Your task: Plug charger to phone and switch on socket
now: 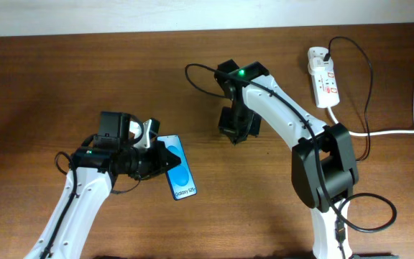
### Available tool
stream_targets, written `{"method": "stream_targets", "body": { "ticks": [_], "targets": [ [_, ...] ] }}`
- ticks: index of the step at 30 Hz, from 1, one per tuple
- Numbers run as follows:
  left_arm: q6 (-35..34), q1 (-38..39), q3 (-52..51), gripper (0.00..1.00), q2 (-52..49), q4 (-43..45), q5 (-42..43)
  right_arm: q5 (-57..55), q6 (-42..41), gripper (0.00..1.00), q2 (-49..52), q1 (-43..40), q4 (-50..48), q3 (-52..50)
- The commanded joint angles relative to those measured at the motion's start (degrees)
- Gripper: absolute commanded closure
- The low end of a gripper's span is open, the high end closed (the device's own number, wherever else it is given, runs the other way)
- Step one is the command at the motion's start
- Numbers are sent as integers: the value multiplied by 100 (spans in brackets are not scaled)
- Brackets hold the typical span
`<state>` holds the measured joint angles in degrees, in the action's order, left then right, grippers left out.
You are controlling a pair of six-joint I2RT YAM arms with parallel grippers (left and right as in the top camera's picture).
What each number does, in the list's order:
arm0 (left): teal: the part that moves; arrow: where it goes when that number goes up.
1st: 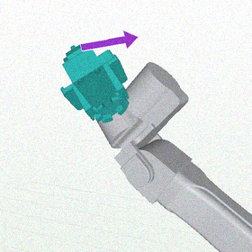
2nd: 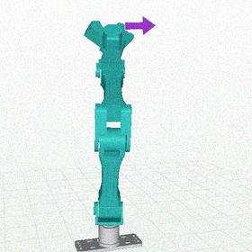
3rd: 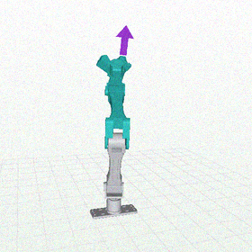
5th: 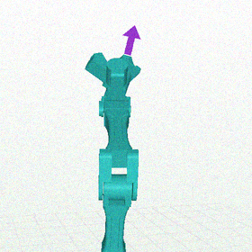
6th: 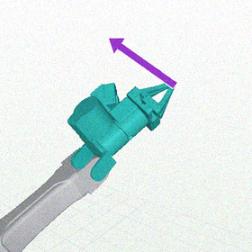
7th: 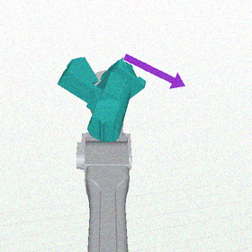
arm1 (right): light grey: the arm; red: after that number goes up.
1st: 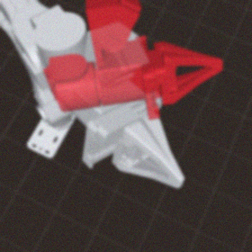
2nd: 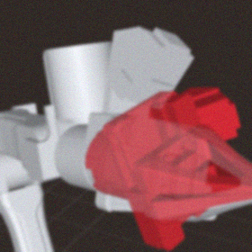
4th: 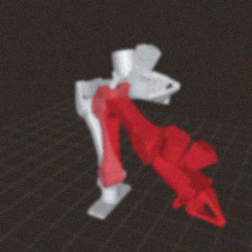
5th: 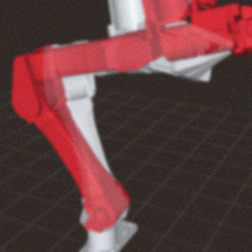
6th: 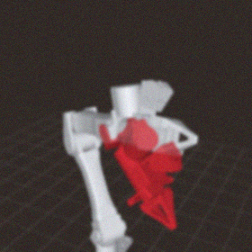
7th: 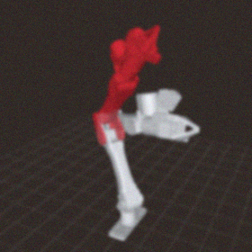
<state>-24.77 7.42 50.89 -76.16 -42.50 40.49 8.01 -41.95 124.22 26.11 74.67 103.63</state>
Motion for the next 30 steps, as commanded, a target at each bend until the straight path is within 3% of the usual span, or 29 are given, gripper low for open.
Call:
{"method": "stream_targets", "body": {
  "ticks": [1, 3, 6, 9, 13, 16, 20, 21, 25, 30],
  "targets": [
    [-424, 2, 131, 100, 127, 13, 321, -109, -619, 87, -31, -24, -55, -107],
    [-706, 2, 131, 100, 127, 15, 319, -98, -1193, 78, -31, -24, -66, -181],
    [-848, 2, 131, 100, 127, 15, 321, -92, -1237, 78, -33, -31, -184, -179],
    [-1038, 2, 131, 100, 127, 13, 321, -94, -1235, 67, -33, -59, -254, -173],
    [-1191, 2, 131, 100, 127, -13, 323, -90, -1235, 42, -33, -221, -254, -173],
    [-1191, 2, 131, 100, 127, -28, 321, -13, -1235, 31, -33, -339, -264, -170],
    [-1191, 2, 131, 100, 127, -26, 321, 105, -350, 17, -35, -699, -354, 50],
    [-1191, 2, 131, 100, 127, -26, 323, 83, 291, 15, -35, -807, -361, 109],
    [-1191, 2, 131, 100, 127, -28, 323, -164, 2059, 24, -22, -802, -98, -184],
    [-1191, 2, 131, 100, 127, -48, 323, -656, 2269, 28, -20, -763, -59, -643]
  ]
}}
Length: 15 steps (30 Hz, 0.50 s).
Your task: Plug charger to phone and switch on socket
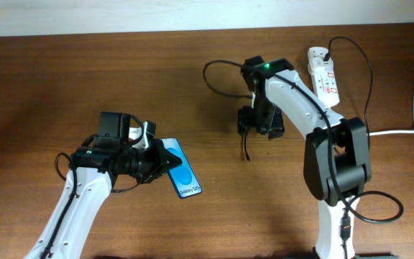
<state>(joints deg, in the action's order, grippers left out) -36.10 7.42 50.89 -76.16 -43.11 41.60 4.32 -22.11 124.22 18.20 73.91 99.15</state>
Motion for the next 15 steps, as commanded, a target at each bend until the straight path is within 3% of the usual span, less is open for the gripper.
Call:
{"method": "stream_targets", "body": {
  "ticks": [1, 6, 8, 12, 15],
  "targets": [
    [-59, 2, 131, 100, 127, 13, 212, -284, 284, 30, -20, 50, -2, -251],
    [-59, 2, 131, 100, 127, 13, 210, 149, 739, 33, -20, 262, -758, -855],
    [-59, 2, 131, 100, 127, 13, 210, 289, 817, 33, -20, 306, -841, -909],
    [-59, 2, 131, 100, 127, 13, 208, 859, 815, 43, -20, 334, -907, -925],
    [-57, 2, 131, 100, 127, 13, 210, 857, 817, 43, -22, 313, -988, -903]
  ]
}}
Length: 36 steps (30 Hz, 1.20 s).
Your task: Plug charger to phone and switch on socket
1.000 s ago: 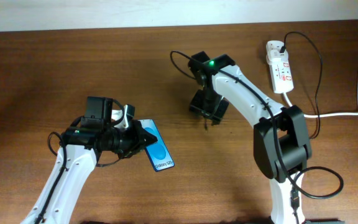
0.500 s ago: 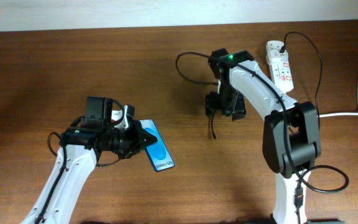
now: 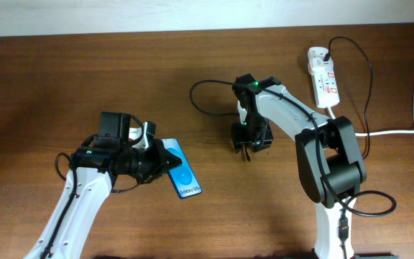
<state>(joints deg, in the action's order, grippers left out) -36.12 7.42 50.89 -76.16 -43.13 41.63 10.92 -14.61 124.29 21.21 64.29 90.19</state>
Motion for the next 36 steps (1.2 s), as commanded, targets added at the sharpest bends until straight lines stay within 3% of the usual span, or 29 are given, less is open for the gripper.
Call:
{"method": "stream_targets", "body": {
  "ticks": [1, 4, 8, 11, 17, 20, 22, 26, 32, 34, 36],
  "targets": [
    [-55, 2, 131, 100, 127, 15, 208, 199, 66, 42, -28, -13, 0, 35],
    [-57, 2, 131, 100, 127, 15, 205, 199, -286, 47, -28, -66, 199, 138],
    [-55, 2, 131, 100, 127, 15, 205, 199, -437, 64, -28, -72, 188, 131],
    [-55, 2, 131, 100, 127, 15, 208, 199, -599, 69, -28, -72, 140, 131],
    [-55, 2, 131, 100, 127, 15, 208, 260, -1325, 87, -28, -72, 120, 133],
    [-55, 2, 131, 100, 127, 15, 205, 898, -1775, 96, -28, -72, 85, 133],
    [-55, 2, 131, 100, 127, 15, 208, 1145, -2409, 96, -28, -72, 76, 133],
    [-79, 2, 131, 100, 127, 15, 210, 1093, -2184, 96, -323, -72, 55, 162],
    [-315, 2, 131, 100, 127, 42, 210, 398, -2186, 96, -2533, -70, -28, 160],
    [-315, 2, 131, 100, 127, 42, 210, 125, -3191, 95, -3134, -70, 417, 160],
    [-315, 2, 131, 100, 127, 42, 212, -293, -4741, 95, -3475, -57, 1290, 160]
  ]
}}
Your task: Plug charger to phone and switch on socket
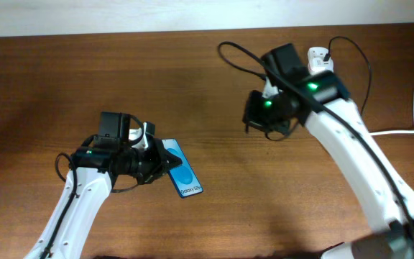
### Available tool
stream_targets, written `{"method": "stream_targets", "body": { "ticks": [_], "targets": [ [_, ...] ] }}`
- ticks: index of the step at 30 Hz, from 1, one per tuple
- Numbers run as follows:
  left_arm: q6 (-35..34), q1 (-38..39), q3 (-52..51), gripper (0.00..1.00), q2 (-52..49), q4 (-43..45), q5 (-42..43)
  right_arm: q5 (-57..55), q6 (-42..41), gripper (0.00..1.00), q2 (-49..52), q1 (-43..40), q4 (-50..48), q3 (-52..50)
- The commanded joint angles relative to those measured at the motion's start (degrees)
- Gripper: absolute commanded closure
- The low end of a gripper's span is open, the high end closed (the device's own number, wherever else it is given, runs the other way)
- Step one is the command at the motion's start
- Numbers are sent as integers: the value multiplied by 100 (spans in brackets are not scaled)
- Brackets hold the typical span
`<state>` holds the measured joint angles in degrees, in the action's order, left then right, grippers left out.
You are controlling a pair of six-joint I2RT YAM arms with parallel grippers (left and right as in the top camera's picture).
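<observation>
A phone (pixel 184 175) with a blue screen is held at its left edge, just above the table, by my left gripper (pixel 161 162), which is shut on it. My right gripper (pixel 256 121) hangs high over the table's middle right, shut on the black charger cable (pixel 230 49). The cable loops up behind the gripper, and its plug end is hidden under the fingers. The white socket strip (pixel 323 72) lies at the back right, partly covered by my right arm. The right gripper is well to the right of the phone and apart from it.
The charger's black cable (pixel 369 79) runs from the strip's far end around its right side. A white mains cord (pixel 408 128) leads off toward the right edge. Bare wooden table (pixel 63 79) lies between the arms and at the left.
My right arm has risen and swung right, so the gripper now sits a little right of and farther back than before. The cable loop followed it. The left gripper and phone have not moved.
The left gripper held the phone throughout, shifting it slightly to the right after the first moment. The right gripper, holding the cable, was at mid-table, then farther right with the cable end dangling, then slightly back left, and is now higher and to the right.
</observation>
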<state>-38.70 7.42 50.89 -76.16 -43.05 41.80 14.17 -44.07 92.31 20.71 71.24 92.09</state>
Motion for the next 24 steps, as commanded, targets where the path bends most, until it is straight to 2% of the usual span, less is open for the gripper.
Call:
{"method": "stream_targets", "body": {
  "ticks": [1, 3, 6, 8, 11, 15, 17, 18, 21, 24],
  "targets": [
    [-57, 2, 131, 100, 127, 33, 195, -765, -2669, 96, -337, -11, 1115, -31],
    [-57, 2, 131, 100, 127, 33, 195, -778, -3508, 95, -317, 4, 1517, -120],
    [-57, 2, 131, 100, 127, 33, 195, -702, -4356, 96, -267, 131, 1189, -708],
    [-59, 2, 131, 100, 127, 33, 195, -116, -4957, 96, -264, 306, 313, -1449],
    [-81, 2, 131, 100, 127, 33, 214, -70, -5613, 96, -247, 479, -1482, -2253],
    [-79, 2, 131, 100, 127, 35, 210, -42, -5595, 94, -118, 485, -2590, -2406],
    [-79, 2, 131, 100, 127, 35, 210, -92, -5211, 89, -87, 483, -2865, -2406],
    [-79, 2, 131, 100, 127, 35, 210, -186, -4894, 73, -87, 481, -3064, -2404],
    [-79, 2, 131, 100, 127, 35, 210, -181, -3971, 44, -87, 428, -3628, -2330],
    [-79, 2, 131, 100, 127, 33, 210, -592, -1864, 36, -87, 428, -3731, -1917]
  ]
}}
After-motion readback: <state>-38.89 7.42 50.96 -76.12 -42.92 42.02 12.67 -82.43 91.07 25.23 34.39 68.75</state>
